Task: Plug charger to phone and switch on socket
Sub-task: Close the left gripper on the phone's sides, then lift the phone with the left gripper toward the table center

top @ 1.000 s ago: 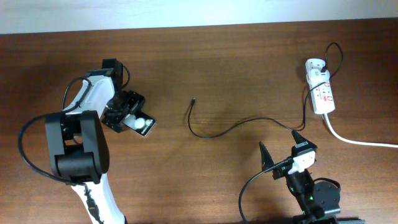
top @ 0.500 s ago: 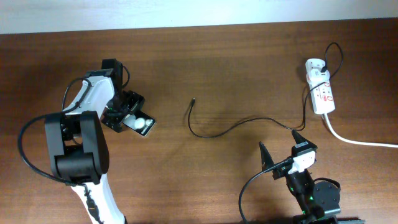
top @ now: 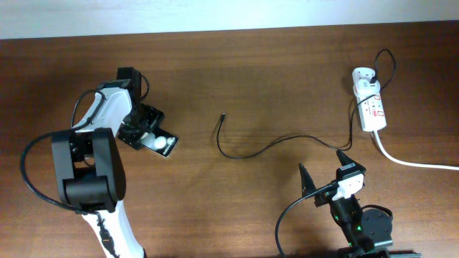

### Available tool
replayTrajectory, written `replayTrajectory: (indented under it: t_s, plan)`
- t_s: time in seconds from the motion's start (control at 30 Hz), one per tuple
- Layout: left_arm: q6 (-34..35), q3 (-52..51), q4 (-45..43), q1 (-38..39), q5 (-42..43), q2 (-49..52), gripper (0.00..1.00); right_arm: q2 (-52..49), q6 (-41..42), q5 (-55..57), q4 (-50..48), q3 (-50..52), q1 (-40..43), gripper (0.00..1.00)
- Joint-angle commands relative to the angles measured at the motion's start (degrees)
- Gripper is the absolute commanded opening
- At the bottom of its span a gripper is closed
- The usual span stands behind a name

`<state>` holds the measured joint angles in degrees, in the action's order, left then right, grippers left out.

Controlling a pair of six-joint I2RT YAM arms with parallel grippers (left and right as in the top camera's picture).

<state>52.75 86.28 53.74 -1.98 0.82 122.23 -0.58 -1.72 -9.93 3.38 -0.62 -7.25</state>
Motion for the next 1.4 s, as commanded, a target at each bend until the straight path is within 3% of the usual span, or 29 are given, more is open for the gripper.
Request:
replayTrajectory:
  t_s: [0.0, 0.33, 0.63, 0.8, 1.07, 1.37]
  plan:
    - [0.39, -3.10, -1.05, -0.74, -1.68, 4.52, 0.80, 0.39, 0.28, 0.33, 0.31, 0.31, -0.24, 0.99]
    - [0.39, -3.10, -1.05, -0.74, -1.68, 4.52, 0.67, 0.39, 0.28, 0.33, 0.31, 0.31, -0.24, 0.99]
    - [0.39, -2.91, -1.05, -0.74, 0.04, 4.50, 0.35, 0.39, 0.28, 0.33, 0.31, 0.31, -0.24, 0.99]
    - [0.35, 0.52, 0.31, -0.68, 4.55, 4.50, 0.01, 0.39, 0.28, 0.33, 0.31, 0.31, -0.24, 0.99]
    - [0.37, 7.02, 4.07, 6.19, 4.87, 3.63, 0.00, 0.39, 0.28, 0.33, 0.31, 0.31, -0.24, 0.99]
    - [-0.26, 11.82, 5.75, 15.34, 17.70, 3.63, 0.00, 0.39, 0.28, 0.33, 0.31, 0.31, -0.24, 0.99]
